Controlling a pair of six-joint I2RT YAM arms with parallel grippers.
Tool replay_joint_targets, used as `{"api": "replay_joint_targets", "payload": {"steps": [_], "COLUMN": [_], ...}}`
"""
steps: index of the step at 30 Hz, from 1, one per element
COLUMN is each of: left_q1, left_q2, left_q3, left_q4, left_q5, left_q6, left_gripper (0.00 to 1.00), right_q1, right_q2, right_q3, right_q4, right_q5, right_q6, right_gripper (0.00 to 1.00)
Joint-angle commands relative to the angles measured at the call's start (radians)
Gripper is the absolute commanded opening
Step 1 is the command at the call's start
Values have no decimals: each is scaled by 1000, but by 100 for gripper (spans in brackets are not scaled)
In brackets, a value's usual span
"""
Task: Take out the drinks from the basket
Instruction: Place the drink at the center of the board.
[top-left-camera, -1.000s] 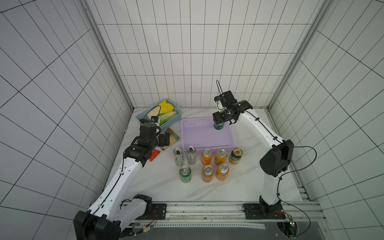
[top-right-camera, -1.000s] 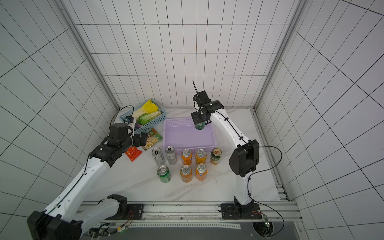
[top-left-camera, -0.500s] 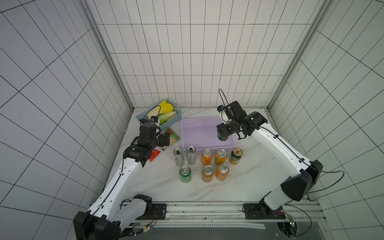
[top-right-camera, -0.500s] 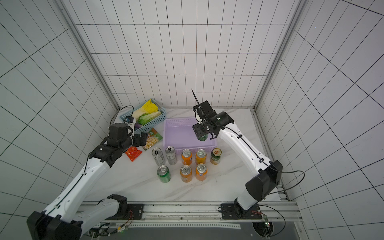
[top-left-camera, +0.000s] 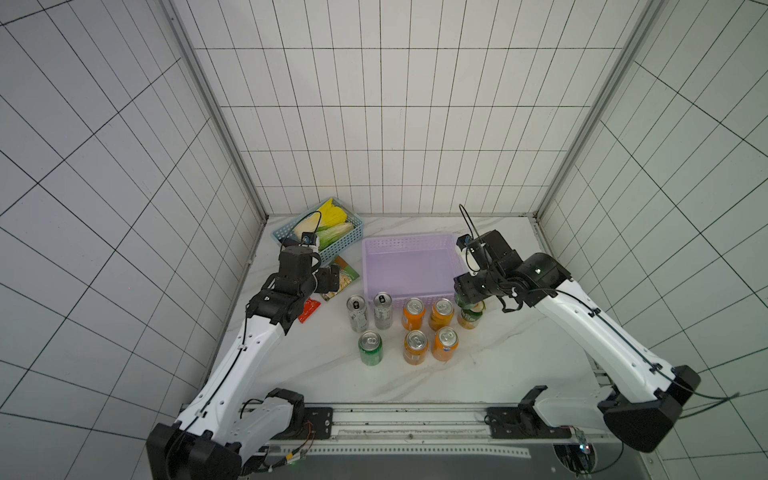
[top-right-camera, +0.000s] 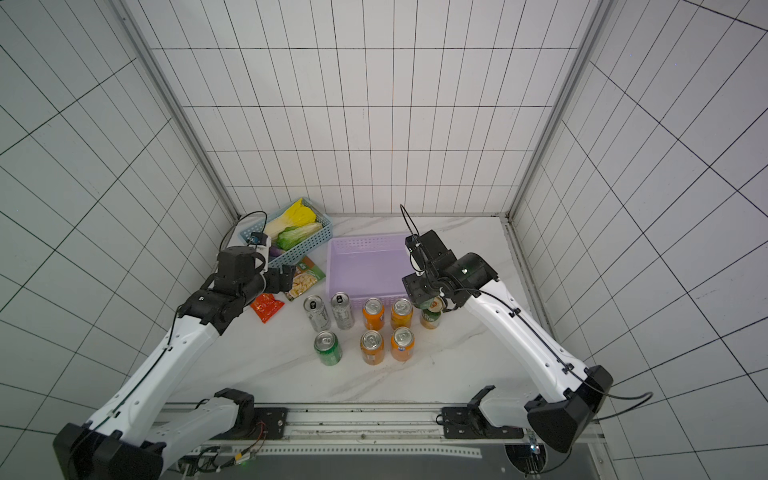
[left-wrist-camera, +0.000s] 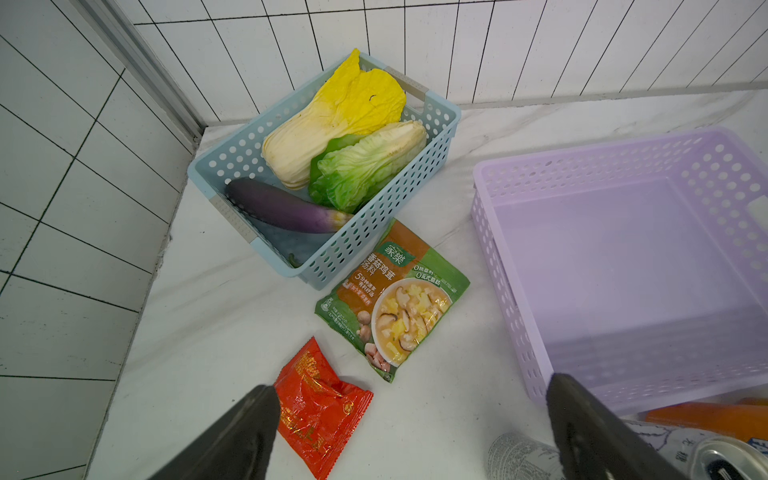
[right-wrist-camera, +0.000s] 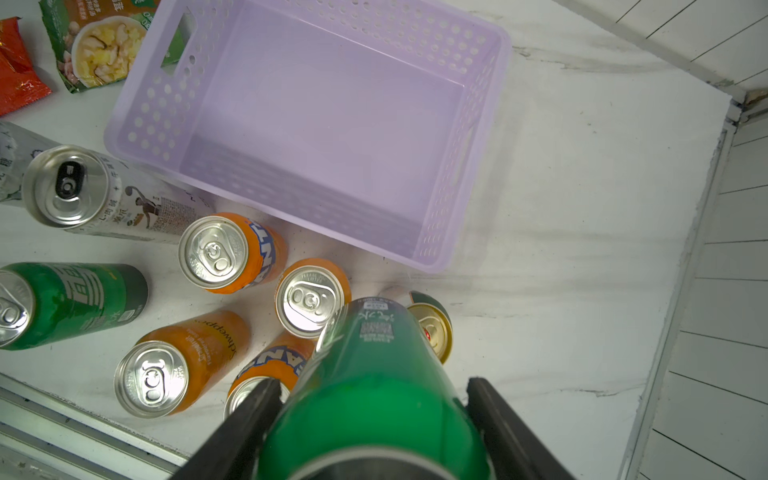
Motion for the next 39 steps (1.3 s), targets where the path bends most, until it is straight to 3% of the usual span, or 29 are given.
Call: {"api": "replay_joint_targets", "payload": {"steps": [1,17,39], "left_q1": [3,3,3], "left_q2": [-16,-13,-13], "left_q3": [0,-2,-3], "left_q4": [19,18,19], "left_q5": [3,-9,-6], "left_q6": [7,9,9], "left_gripper": [98,98,98], "right_q1": [20,63,69], "right_q2": [-76,-237,-354], "right_q3": [-37,-276,-700], "right_q4": [2,-37,263], "right_q5": [30,28,112], "right_q6": [69,228,400], "right_gripper": [69,69,68]}}
